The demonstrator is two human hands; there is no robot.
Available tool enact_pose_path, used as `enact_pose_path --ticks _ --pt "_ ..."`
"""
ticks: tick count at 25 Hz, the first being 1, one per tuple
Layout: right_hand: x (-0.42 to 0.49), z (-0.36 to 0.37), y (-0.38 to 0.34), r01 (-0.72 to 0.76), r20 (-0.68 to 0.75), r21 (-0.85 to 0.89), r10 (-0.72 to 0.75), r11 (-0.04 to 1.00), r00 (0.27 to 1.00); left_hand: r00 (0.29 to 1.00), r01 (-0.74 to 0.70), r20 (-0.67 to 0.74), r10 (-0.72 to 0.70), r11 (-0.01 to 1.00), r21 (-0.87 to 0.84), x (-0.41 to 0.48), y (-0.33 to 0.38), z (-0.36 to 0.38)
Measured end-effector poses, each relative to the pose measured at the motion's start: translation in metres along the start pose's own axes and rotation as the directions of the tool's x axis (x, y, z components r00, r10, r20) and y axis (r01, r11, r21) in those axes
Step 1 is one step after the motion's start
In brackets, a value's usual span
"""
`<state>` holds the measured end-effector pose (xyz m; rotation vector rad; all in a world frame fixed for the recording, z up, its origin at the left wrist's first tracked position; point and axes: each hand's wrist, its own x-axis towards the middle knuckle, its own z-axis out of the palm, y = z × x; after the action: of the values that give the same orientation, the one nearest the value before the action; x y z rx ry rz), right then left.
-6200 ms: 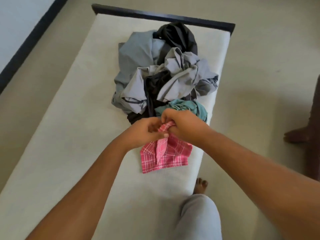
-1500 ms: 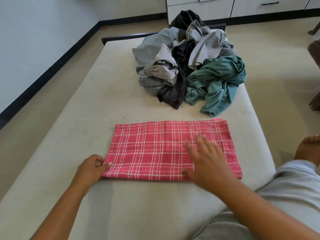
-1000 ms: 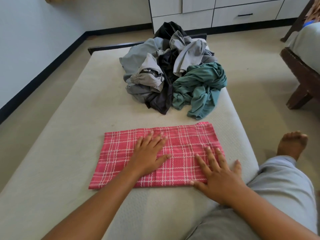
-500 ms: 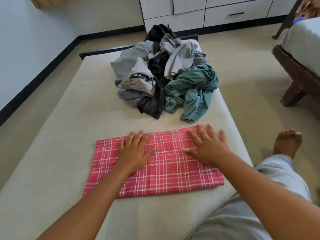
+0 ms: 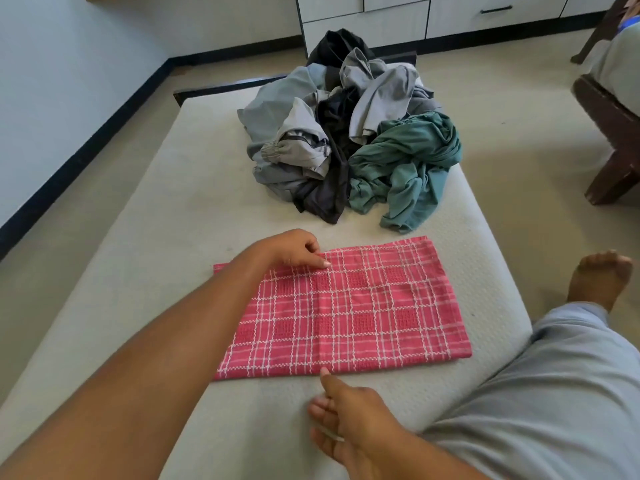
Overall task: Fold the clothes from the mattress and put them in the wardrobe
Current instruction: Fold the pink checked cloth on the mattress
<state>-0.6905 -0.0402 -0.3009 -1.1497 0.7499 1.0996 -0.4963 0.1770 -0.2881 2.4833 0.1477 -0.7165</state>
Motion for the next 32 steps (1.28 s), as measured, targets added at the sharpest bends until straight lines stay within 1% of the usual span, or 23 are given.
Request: enact_pose_path --ticks 3,6,8,9,10,11,13,15,16,17,18,19,20,21,23,24,25,26,27,28,30,31,32 --pt "0.002 0.011 -0.007 0.082 -0.009 0.141 -0.081 0.987 0.997 0.992 0.061 0.113 -0.058 0.998 -0.025 0.006 0.007 -0.007" --pt "0.012 0.013 -0.016 0.18 -0.07 0.198 -0.169 0.964 0.983 0.979 0.097 0.186 -0.086 0.994 -0.05 0.01 0.009 -0.012" --pt "0.014 0.012 -0.028 0.279 -0.114 0.219 -0.259 0.935 0.959 0.984 0.095 0.166 -0.069 0.984 -0.154 0.007 0.007 -0.021" --pt "0.012 0.013 -0.039 0.347 -0.115 0.234 -0.328 0.908 0.938 0.987 0.088 0.149 -0.051 0.964 -0.251 0.005 0.006 -0.027" --pt "0.007 0.014 -0.054 0.425 -0.104 0.248 -0.412 0.871 0.905 0.993 0.071 0.114 -0.031 0.928 -0.366 0.0 0.006 -0.036" --pt "-0.001 0.015 -0.07 0.506 -0.094 0.244 -0.499 0.827 0.862 0.999 0.035 0.05 -0.013 0.878 -0.477 -0.006 0.007 -0.047" --pt "-0.026 0.02 -0.104 0.648 -0.059 0.182 -0.65 0.74 0.758 0.988 -0.118 -0.152 0.026 0.761 -0.638 -0.026 0.014 -0.072" --pt "-0.055 0.022 -0.127 0.745 0.002 0.126 -0.751 0.655 0.66 0.933 -0.284 -0.358 0.012 0.635 -0.719 -0.06 0.022 -0.092" --pt "-0.067 0.022 -0.133 0.776 0.027 0.11 -0.782 0.621 0.622 0.91 -0.334 -0.414 -0.008 0.577 -0.745 -0.082 0.021 -0.097" --pt "-0.076 0.02 -0.133 0.795 0.048 0.092 -0.8 0.6 0.598 0.894 -0.366 -0.448 -0.018 0.546 -0.753 -0.104 0.011 -0.095" --pt "-0.083 0.019 -0.128 0.805 0.074 0.055 -0.806 0.591 0.587 0.883 -0.386 -0.469 -0.02 0.539 -0.749 -0.127 -0.003 -0.087" --pt "-0.084 0.017 -0.118 0.806 0.089 -0.001 -0.803 0.591 0.589 0.882 -0.382 -0.47 -0.026 0.544 -0.747 -0.148 -0.024 -0.073" --pt "-0.079 0.014 -0.102 0.791 0.091 -0.077 -0.786 0.607 0.612 0.893 -0.352 -0.447 -0.044 0.551 -0.757 -0.169 -0.045 -0.052" --pt "-0.07 0.008 -0.084 0.756 0.099 -0.169 -0.753 0.632 0.651 0.915 -0.278 -0.392 -0.094 0.559 -0.781 -0.19 -0.068 -0.025" --pt "-0.045 -0.005 -0.044 0.616 0.152 -0.407 -0.615 0.675 0.774 0.94 -0.078 -0.249 -0.234 0.561 -0.824 -0.229 -0.105 0.036" --pt "-0.032 -0.011 -0.025 0.518 0.183 -0.548 -0.51 0.657 0.841 0.947 0.018 -0.161 -0.278 0.545 -0.838 -0.245 -0.117 0.063" --pt "-0.022 -0.016 -0.01 0.432 0.209 -0.665 -0.403 0.61 0.891 0.948 0.096 -0.082 -0.307 0.522 -0.848 -0.259 -0.127 0.086" --pt "-0.015 -0.02 -0.001 0.382 0.224 -0.735 -0.332 0.56 0.917 0.941 0.151 -0.033 -0.336 0.506 -0.849 -0.268 -0.134 0.104" --pt "-0.012 -0.021 0.004 0.369 0.229 -0.758 -0.31 0.537 0.923 0.936 0.179 -0.011 -0.352 0.502 -0.846 -0.274 -0.139 0.114" --pt "-0.011 -0.02 0.005 0.37 0.225 -0.749 -0.315 0.549 0.922 0.933 0.179 -0.013 -0.36 0.495 -0.85 -0.278 -0.141 0.119" --pt "-0.015 -0.017 0.004 0.373 0.209 -0.693 -0.323 0.617 0.923 0.931 0.168 -0.021 -0.365 0.48 -0.861 -0.281 -0.134 0.117" --pt "-0.018 -0.015 0.002 0.377 0.217 -0.66 -0.315 0.65 0.924 0.934 0.174 -0.014 -0.358 0.486 -0.857 -0.281 -0.128 0.114" --pt "-0.022 -0.012 -0.001 0.385 0.229 -0.633 -0.313 0.671 0.922 0.936 0.182 -0.013 -0.351 0.515 -0.837 -0.278 -0.12 0.108"
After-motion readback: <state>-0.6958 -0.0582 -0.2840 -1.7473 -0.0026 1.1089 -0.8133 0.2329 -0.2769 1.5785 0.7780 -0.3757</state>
